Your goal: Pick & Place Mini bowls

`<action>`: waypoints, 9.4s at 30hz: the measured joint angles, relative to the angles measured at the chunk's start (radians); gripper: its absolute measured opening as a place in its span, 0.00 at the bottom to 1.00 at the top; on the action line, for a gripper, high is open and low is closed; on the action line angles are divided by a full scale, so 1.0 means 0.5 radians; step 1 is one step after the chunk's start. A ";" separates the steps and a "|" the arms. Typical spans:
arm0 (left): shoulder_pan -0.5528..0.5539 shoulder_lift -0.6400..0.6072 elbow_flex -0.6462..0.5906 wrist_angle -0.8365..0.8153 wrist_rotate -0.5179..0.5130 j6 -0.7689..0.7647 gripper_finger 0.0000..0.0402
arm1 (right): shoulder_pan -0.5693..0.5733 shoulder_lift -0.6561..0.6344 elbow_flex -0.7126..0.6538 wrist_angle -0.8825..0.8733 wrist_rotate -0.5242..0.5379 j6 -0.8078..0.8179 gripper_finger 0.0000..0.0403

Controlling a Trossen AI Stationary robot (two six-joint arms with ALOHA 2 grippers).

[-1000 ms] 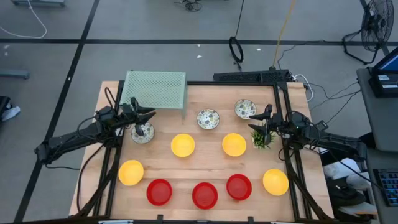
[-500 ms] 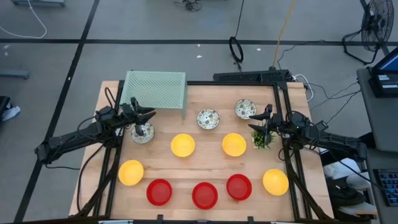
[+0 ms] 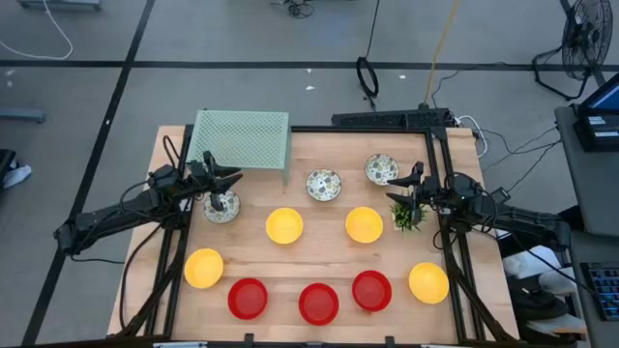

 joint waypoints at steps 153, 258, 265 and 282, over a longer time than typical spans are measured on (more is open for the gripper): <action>-1.048 1.901 1.159 -2.418 -0.563 -1.476 0.53 | 0.000 0.000 0.000 0.000 0.000 0.000 0.42; 0.238 2.439 2.431 -2.560 -1.220 0.647 0.08 | 0.001 0.000 0.000 0.000 0.000 0.000 0.42; 0.255 2.439 2.432 -2.551 -1.243 0.639 0.07 | 0.000 0.000 0.000 0.000 0.000 0.000 0.42; 0.264 2.440 2.396 -2.548 -1.201 0.627 0.11 | 0.001 0.000 -0.001 0.000 0.000 0.000 0.42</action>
